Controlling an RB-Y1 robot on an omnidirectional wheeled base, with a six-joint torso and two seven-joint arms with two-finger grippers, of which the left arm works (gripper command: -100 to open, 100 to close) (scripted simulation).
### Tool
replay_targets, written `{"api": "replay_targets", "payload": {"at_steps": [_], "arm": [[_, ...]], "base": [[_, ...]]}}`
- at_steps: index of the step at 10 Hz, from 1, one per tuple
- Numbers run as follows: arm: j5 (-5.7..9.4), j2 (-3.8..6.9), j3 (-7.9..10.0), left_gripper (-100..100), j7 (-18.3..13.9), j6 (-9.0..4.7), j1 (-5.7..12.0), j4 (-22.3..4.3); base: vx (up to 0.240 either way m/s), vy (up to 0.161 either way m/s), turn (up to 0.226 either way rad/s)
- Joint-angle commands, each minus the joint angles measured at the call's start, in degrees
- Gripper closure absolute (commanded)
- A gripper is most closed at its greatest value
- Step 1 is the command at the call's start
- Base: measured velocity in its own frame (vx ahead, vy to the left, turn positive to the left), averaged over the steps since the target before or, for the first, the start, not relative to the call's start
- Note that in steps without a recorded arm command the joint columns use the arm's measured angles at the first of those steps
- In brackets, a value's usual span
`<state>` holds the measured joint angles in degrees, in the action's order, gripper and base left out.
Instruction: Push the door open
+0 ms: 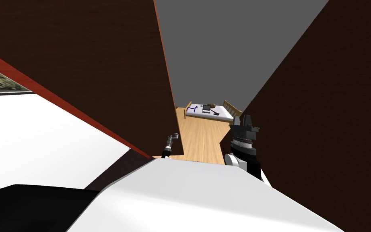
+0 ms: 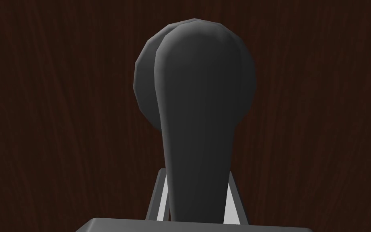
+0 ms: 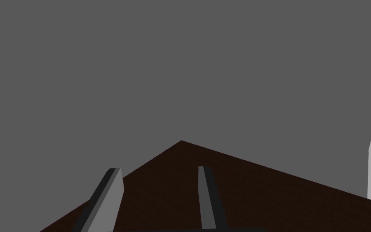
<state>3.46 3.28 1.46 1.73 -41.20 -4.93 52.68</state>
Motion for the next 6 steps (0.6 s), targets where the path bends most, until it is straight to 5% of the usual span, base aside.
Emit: {"api": "replay_targets", "payload": {"at_steps": [1, 6], "arm": [[0.71, 0.07, 1.84, 100, 0.43, -0.73, 0.88, -0.76], [1.93, -1.59, 4.72, 100, 1.23, -0.80, 1.51, -1.50]], "base": [[0.179, -0.129, 0.099], [0.182, -0.083, 0.074]]}}
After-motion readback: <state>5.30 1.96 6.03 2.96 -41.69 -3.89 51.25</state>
